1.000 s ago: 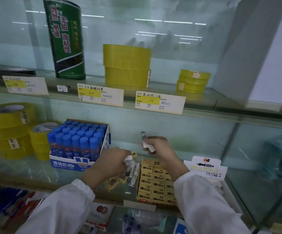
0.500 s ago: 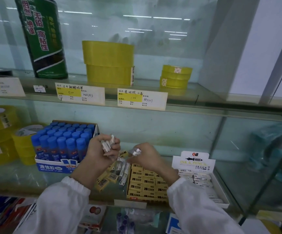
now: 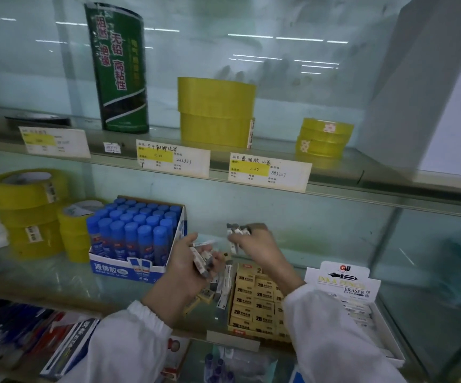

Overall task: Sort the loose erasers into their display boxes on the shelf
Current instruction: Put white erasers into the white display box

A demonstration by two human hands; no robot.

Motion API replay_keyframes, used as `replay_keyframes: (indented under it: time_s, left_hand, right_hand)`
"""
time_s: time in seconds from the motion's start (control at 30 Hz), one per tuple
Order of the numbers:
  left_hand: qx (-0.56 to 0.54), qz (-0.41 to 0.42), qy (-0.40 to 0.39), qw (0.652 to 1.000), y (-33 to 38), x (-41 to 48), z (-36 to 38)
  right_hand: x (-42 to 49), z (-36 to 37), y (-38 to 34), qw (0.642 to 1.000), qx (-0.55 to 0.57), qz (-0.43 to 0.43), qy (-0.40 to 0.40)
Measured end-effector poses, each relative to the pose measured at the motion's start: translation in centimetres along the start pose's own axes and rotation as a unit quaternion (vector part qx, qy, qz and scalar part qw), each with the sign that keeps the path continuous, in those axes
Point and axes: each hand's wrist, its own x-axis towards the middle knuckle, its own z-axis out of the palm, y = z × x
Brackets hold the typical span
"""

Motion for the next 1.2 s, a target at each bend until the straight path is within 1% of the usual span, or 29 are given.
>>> replay_keyframes:
  time_s: [0.07,0.17,0.2,0.27,0.33,0.4,0.5,0.6,0.67,0.8,0.93,1.03,1.13,1.2]
  left_hand:
    - [-0.013,-0.031,-0.006,0.999,-0.8,0.0,0.9]
    - [0.039,-0.058,-0.089,0.994,-2.3,-0.2,2.9]
    - [0.055,-0.057,-0.106,0.991,-2.8,-0.1,3.4]
    - [0.077,-0.052,-0.106,0.990,-4.1,0.3,4.2]
    - [0.093,-0.048,-0.092,0.990,-5.1,0.6,4.5]
    - [0.113,-0.058,-0.085,0.988,-6.1,0.7,4.7]
    - [0.171,-0.072,-0.083,0.979,-6.8,0.6,5.1]
    - [0.180,-0.102,-0.128,0.970,-7.7,0.4,6.0]
    - [0.178,-0.107,-0.147,0.967,-8.6,0.7,6.2]
    - [0.261,-0.033,-0.161,0.951,-10.6,1.2,5.8]
    - [0.269,0.047,-0.130,0.953,-12.2,1.3,5.7]
    - [0.285,0.077,-0.133,0.946,-12.7,1.2,5.4]
    - [0.304,0.083,-0.125,0.941,-12.9,1.0,5.2]
    - [0.319,0.090,-0.120,0.936,-13.1,1.1,5.1]
  right_hand:
    - [-0.8,-1.9,-1.8,0.997,-0.064,-0.034,-0.017]
    - [-1.9,-3.6,-3.3,0.972,-0.208,-0.072,-0.082]
    - [-2.2,-3.9,-3.3,0.965,-0.236,-0.074,-0.091]
    - [-2.9,-4.7,-2.8,0.963,-0.249,-0.065,-0.080]
    - [-3.5,-5.6,-2.0,0.974,-0.211,-0.046,-0.070]
    - [-4.4,-7.1,-1.0,0.986,-0.147,-0.020,-0.071]
    - [-6.1,-9.7,0.9,0.996,-0.079,-0.004,-0.051]
    - [-8.4,-12.4,3.0,0.999,-0.035,-0.007,-0.008]
    - [-10.1,-14.1,4.6,1.000,-0.013,-0.009,0.014]
    - [-13.0,-16.1,8.0,0.999,-0.015,0.030,0.012]
    - [-13.9,-15.8,10.4,0.999,-0.010,0.052,0.001]
    - [-13.7,-15.3,11.6,0.997,0.000,0.061,0.048]
    - [-13.2,-14.5,12.2,0.992,0.020,0.069,0.108]
    - [-12.8,-14.2,12.5,0.988,0.039,0.079,0.130]
